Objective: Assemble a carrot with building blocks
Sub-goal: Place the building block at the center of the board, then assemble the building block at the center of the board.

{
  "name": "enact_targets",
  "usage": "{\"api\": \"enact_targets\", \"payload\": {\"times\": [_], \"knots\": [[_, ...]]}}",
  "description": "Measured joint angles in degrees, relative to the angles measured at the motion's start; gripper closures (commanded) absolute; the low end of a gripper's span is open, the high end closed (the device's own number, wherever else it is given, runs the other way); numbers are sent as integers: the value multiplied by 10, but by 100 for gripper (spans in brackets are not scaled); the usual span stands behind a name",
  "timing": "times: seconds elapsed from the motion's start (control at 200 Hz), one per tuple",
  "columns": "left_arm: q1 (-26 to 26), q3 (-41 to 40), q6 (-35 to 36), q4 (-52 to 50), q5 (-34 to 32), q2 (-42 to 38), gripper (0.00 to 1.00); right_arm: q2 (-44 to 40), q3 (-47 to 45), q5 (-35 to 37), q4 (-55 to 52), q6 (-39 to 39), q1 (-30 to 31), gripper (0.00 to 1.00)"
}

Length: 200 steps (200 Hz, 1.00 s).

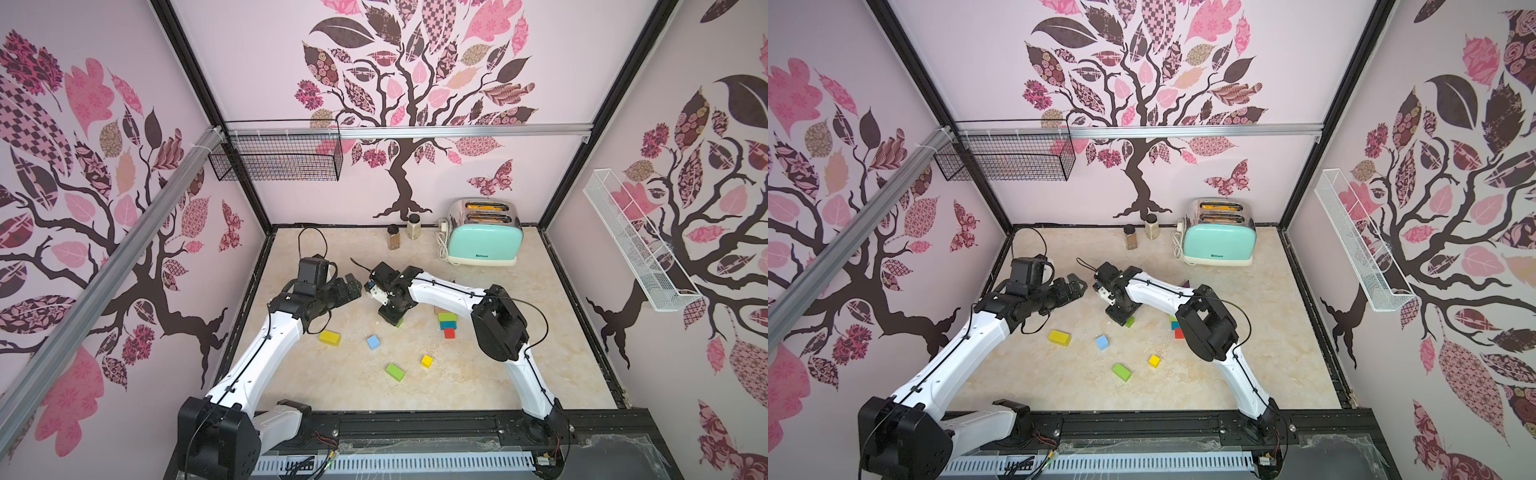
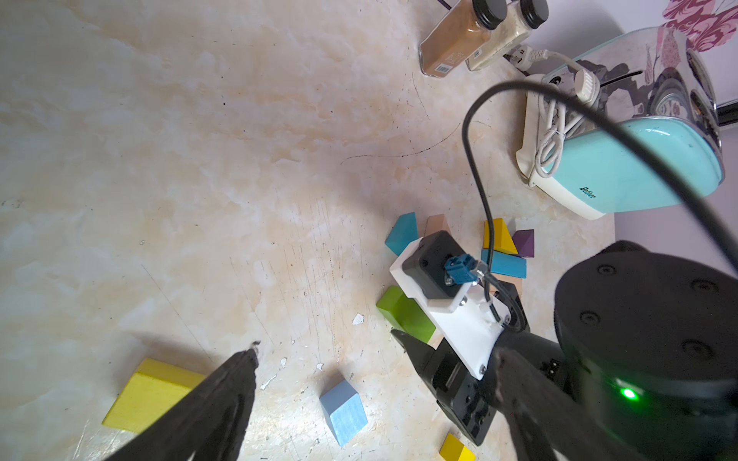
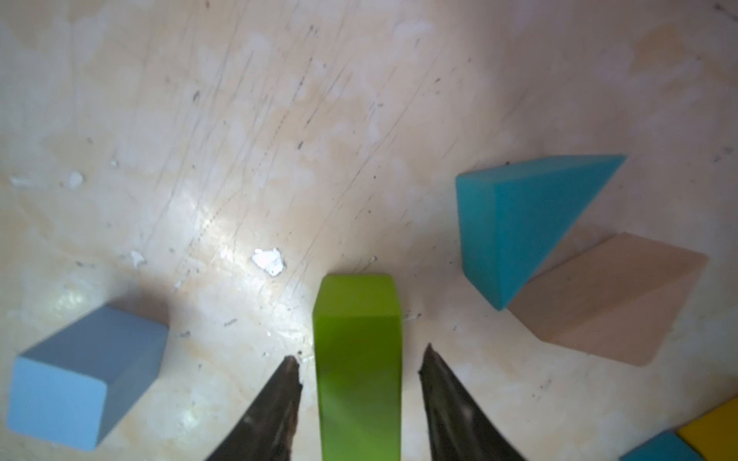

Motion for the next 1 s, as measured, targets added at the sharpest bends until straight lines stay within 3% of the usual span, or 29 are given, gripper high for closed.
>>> {"api": "enact_targets", "payload": {"times": [0.2, 0.41, 0.535, 0.685, 1.0], "knots": [[0, 0, -12, 5, 1, 7, 2, -12, -22, 5, 12, 14, 0, 29], [2, 0, -23, -26, -3, -2, 2, -95, -46, -13, -7, 80, 0, 27], [7, 5, -24, -57, -4, -19, 2, -127, -37, -43, -27, 131, 0, 38], [11, 5, -38, -82, -6, -40, 2, -98, -23, -103, -40, 187, 1, 46], [16, -8, -54, -130, -18, -55, 2, -15, -14, -165, -38, 270, 0, 48]]}}
